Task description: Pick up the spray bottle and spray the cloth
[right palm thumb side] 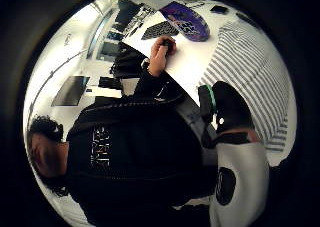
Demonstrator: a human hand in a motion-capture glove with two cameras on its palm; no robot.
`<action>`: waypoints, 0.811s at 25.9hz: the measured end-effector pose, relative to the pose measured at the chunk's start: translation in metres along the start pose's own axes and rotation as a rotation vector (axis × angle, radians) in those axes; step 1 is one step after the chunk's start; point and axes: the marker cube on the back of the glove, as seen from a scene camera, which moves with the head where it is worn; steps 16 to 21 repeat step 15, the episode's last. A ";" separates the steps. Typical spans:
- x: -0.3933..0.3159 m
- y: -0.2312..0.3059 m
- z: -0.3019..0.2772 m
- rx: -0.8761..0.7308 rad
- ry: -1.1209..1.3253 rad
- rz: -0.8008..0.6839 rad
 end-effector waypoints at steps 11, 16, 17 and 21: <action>0.002 0.019 0.004 0.001 -0.016 0.028; 0.003 0.021 0.005 0.001 -0.023 0.029; 0.003 0.021 0.005 0.001 -0.023 0.029; 0.003 0.021 0.005 0.001 -0.023 0.029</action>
